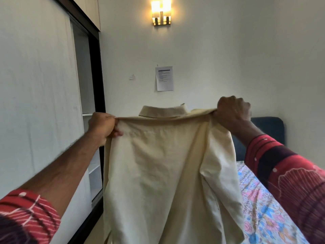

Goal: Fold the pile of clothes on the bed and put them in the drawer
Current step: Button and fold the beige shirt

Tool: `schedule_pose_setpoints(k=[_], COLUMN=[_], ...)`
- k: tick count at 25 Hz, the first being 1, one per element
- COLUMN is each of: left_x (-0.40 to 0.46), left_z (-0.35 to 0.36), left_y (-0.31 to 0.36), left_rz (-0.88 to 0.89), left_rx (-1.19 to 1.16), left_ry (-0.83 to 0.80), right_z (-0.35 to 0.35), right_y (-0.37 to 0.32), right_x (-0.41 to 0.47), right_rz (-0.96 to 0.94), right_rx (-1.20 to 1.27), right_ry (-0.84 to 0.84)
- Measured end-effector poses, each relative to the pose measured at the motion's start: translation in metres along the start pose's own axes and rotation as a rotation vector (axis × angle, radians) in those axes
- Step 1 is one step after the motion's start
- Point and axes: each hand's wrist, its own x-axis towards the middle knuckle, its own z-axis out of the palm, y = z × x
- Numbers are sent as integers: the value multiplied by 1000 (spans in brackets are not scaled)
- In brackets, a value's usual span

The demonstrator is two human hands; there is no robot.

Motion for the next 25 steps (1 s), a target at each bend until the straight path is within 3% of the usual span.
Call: schedule_pose_setpoints(k=[2, 4, 6, 11, 15, 20, 25], left_x=[-9, -18, -23, -34, -55, -69, -71], left_z=[7, 15, 20, 22, 8, -10, -26], left_y=[-5, -8, -12, -16, 6, 50, 99], left_rz=[68, 298, 458, 637, 798, 976, 964], left_rx=[-173, -23, 177, 454, 542, 488, 389], left_ry=[-21, 8, 10, -60, 78, 340, 464], right_z=[-3, -4, -4, -12, -37, -104, -165], right_y=[5, 5, 1, 2, 12, 17, 19], right_x=[-4, -14, -29, -60, -62, -60, -48], right_rz=[271, 466, 502, 143, 37, 101, 221], right_rx=[314, 822, 1078, 814, 694, 546, 507], right_ry=[-85, -70, 38, 238, 460, 624, 651])
